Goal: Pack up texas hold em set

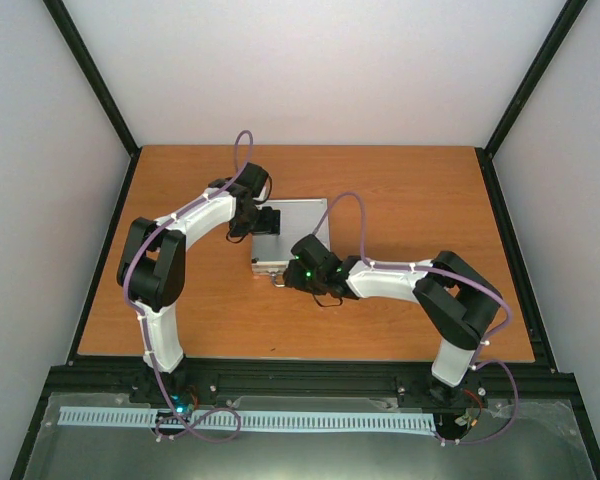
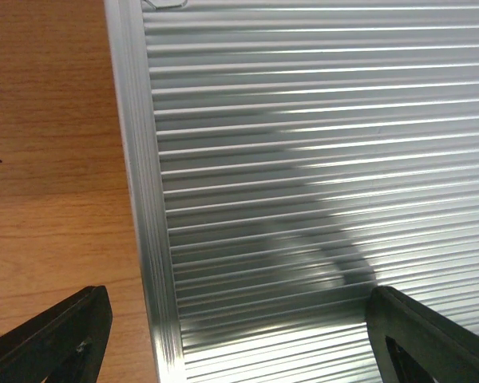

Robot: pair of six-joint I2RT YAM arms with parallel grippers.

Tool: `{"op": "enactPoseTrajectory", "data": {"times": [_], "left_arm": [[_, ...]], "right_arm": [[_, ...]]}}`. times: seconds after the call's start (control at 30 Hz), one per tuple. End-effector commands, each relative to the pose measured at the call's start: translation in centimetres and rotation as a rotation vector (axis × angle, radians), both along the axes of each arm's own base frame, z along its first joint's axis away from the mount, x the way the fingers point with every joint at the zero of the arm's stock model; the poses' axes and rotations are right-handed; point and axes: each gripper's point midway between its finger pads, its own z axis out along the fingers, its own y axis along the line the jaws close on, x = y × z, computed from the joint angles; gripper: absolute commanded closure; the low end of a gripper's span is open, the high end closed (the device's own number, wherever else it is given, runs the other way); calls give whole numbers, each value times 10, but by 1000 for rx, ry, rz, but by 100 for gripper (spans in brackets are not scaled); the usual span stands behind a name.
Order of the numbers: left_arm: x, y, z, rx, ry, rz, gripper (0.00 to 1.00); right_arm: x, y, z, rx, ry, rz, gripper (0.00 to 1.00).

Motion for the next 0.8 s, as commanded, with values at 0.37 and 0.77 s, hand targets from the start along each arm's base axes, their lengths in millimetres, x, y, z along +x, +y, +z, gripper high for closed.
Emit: {"op": "enactPoseTrajectory", "data": {"times": [0.37, 0.77], "left_arm": [[-23, 19, -42, 109, 129, -9, 10], [-22, 19, -43, 111, 131, -8, 10]], "right_arm": [[1, 8, -21, -56, 43, 51, 47], [0, 27, -11, 36, 26, 107, 46]]}}
